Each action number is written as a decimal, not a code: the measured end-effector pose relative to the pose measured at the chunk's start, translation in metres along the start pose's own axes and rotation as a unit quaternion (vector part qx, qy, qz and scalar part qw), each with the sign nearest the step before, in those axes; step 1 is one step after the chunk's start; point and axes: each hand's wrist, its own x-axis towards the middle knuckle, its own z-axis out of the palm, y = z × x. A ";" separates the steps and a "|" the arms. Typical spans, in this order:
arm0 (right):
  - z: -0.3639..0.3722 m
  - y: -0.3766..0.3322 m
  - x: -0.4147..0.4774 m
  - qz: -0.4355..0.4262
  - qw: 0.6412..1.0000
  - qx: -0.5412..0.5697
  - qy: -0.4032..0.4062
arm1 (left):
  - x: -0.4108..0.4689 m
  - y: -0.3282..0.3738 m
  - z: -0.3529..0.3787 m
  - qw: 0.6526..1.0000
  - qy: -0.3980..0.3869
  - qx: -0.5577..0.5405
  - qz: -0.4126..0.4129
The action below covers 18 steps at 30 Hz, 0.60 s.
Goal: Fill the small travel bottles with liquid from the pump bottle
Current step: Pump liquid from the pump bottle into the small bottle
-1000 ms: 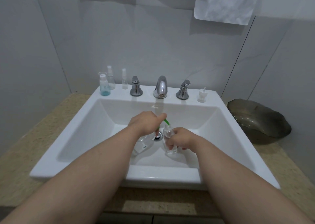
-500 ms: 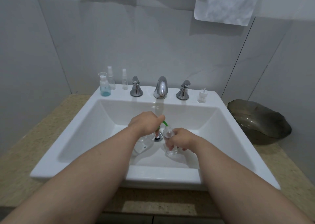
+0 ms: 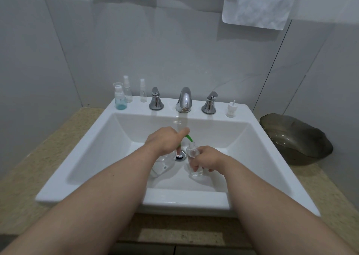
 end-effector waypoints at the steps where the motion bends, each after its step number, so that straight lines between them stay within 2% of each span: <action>1: 0.000 0.000 0.000 0.001 1.000 0.000 0.002 | -0.001 0.001 0.000 1.000 -0.002 0.003 0.000; 18: 0.000 0.001 0.002 0.003 1.000 0.000 -0.001 | 0.000 0.004 0.002 1.000 -0.011 0.022 -0.001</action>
